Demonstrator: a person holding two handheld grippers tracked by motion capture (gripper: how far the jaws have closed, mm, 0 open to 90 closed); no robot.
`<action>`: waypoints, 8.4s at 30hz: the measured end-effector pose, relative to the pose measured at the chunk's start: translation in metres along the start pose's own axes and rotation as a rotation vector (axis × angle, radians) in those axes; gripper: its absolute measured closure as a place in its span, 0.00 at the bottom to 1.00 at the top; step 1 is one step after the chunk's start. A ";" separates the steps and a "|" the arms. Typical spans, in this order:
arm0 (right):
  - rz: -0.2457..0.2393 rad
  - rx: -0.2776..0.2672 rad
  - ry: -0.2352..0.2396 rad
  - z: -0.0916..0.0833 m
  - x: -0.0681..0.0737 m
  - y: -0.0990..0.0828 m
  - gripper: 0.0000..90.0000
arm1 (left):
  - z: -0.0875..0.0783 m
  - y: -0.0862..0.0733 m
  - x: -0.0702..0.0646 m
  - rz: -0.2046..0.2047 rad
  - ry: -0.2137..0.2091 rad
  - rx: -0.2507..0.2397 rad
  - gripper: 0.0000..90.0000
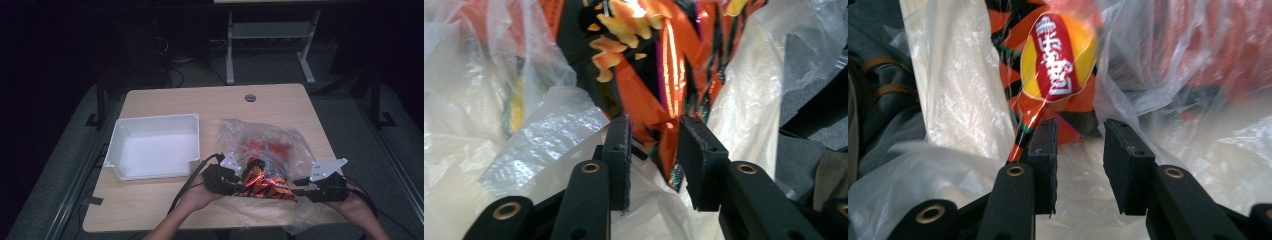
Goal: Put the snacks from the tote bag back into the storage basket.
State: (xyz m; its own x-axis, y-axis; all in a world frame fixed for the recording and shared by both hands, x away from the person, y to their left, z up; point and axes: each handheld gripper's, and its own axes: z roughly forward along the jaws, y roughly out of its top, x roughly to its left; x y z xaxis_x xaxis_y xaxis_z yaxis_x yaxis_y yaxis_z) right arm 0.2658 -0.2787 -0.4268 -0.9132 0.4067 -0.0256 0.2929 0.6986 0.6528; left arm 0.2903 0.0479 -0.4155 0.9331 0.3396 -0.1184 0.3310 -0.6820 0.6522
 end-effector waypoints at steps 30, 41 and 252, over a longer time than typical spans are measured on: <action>0.016 0.003 0.007 0.010 -0.007 0.004 0.75 | 0.026 -0.001 -0.004 0.037 -0.028 0.118 0.91; 0.026 -0.008 0.003 0.005 -0.008 0.002 0.76 | 0.020 0.003 -0.010 0.065 -0.025 0.089 0.99; -0.020 -0.134 0.188 -0.092 -0.042 0.136 0.91 | -0.060 -0.007 -0.010 0.007 0.068 -0.182 0.44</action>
State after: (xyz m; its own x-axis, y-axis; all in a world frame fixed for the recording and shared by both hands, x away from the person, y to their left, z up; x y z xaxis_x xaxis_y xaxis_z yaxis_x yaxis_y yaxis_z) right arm 0.3177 -0.2554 -0.2672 -0.9588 0.2681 0.0936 0.2452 0.6158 0.7488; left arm 0.2705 0.0885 -0.3745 0.9217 0.3821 -0.0662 0.2875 -0.5587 0.7780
